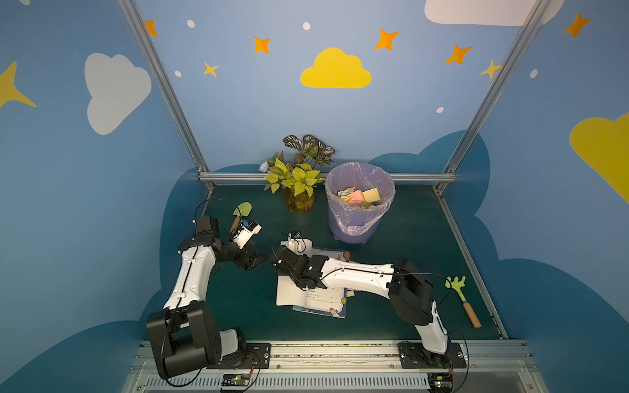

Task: Peel off the used sticky note
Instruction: Open the book at the center of the board, then turn the page of the book at the center of the board.

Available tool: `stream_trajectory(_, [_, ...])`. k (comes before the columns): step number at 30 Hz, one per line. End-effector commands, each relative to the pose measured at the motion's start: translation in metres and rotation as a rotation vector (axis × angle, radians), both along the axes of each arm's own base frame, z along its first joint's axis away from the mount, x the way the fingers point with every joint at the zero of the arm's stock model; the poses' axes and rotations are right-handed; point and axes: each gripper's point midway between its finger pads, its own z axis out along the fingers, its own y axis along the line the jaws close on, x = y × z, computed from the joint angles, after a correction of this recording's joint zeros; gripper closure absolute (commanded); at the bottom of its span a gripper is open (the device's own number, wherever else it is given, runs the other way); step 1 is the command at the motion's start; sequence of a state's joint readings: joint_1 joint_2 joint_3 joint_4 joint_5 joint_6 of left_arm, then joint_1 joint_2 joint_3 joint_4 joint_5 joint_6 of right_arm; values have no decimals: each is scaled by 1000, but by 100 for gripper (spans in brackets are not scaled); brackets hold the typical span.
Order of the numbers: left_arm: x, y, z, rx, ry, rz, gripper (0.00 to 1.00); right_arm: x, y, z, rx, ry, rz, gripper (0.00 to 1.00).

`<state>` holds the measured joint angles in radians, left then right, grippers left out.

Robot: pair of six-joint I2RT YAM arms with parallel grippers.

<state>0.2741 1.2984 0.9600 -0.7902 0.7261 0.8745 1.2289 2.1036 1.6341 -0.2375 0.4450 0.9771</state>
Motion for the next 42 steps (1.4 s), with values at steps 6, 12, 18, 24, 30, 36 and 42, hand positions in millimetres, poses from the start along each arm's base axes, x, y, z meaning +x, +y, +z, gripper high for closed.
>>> stream_trajectory(6, [-14,-15,3,-8,-10,-64,13,-5,30,27,155,23,191,5])
stream_trajectory(12, [-14,-36,-27,88,39,-132,14,2,-28,42,147,-20,144,5])
stream_trajectory(18, [-5,-46,-64,219,78,-177,17,18,-125,33,175,-38,-25,5])
stream_trajectory(24, [6,-36,-102,335,155,-184,22,31,-206,3,191,-11,-188,5])
stream_trajectory(30, [11,-20,-136,456,212,-172,25,33,-234,-28,208,41,-237,6])
stream_trajectory(36, [5,-16,-152,523,217,-190,27,40,-232,-53,234,92,-239,8])
stream_trajectory(42, [1,-15,-151,533,205,-198,28,45,-215,-66,254,124,-167,11])
